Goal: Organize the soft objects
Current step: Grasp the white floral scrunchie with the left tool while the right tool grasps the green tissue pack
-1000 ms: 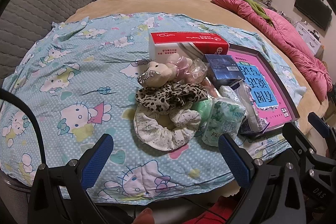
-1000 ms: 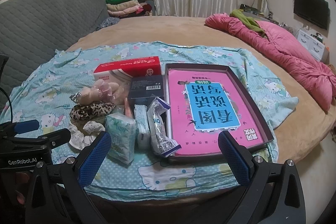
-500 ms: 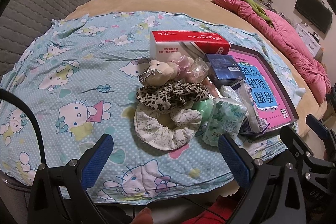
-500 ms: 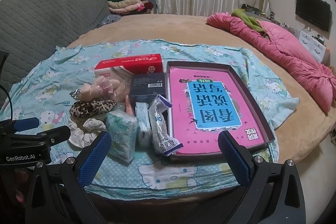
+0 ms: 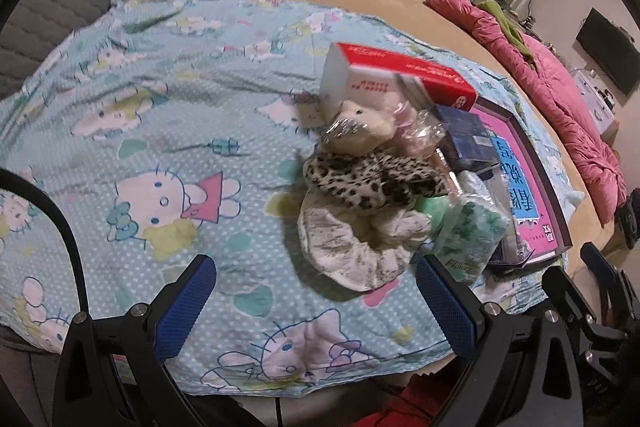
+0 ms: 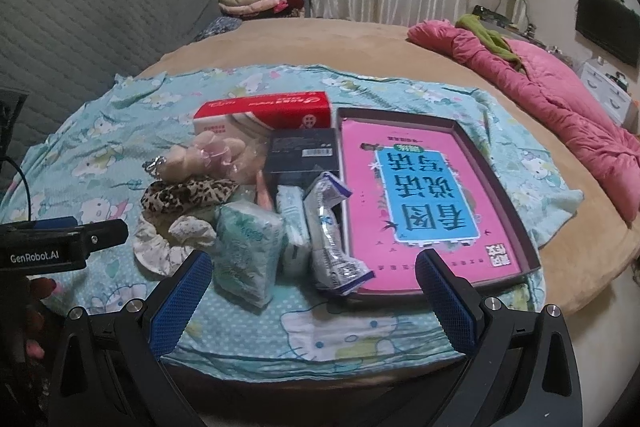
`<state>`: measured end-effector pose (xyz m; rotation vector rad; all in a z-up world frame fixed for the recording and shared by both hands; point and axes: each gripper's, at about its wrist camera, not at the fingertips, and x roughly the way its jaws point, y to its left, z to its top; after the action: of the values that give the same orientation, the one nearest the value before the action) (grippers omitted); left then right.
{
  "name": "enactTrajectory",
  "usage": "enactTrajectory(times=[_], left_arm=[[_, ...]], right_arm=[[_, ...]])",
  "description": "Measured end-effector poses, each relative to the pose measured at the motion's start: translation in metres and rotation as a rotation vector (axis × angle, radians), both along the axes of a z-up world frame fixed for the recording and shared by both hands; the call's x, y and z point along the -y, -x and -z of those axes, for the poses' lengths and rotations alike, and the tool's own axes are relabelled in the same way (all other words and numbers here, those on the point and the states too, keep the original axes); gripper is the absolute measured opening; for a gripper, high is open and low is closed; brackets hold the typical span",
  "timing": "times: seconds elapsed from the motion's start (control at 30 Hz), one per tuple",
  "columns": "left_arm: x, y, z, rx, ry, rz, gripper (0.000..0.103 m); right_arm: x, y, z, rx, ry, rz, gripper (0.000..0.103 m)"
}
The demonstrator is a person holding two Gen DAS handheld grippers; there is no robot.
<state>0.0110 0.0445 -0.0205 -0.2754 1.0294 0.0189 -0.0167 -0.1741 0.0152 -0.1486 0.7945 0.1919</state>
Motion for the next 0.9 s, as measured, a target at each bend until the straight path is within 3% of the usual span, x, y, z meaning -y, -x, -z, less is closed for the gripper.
enactTrajectory(times=[0.2,0.4,0.53,0.9], left_arm=[[-0.007,-0.010,0.016,-0.020,0.029,0.006,0.099],[-0.006,-0.026,0.031,-0.039,0.057,0.029,0.090],[-0.005,-0.031,0.038,-0.050,0.047,0.045,0.066],[-0.009,-0.041,0.045,-0.051,0.138,0.110,0.036]], right_arm=[[-0.020,-0.004,0.015,-0.018,0.019,-0.036,0.101],[-0.033,-0.013,0.029,-0.021,0.051,-0.004,0.101],[-0.038,-0.021,0.036,-0.025,0.067,0.018,0.101],[-0.056,-0.046,0.053,-0.041,0.097,0.103,0.100]])
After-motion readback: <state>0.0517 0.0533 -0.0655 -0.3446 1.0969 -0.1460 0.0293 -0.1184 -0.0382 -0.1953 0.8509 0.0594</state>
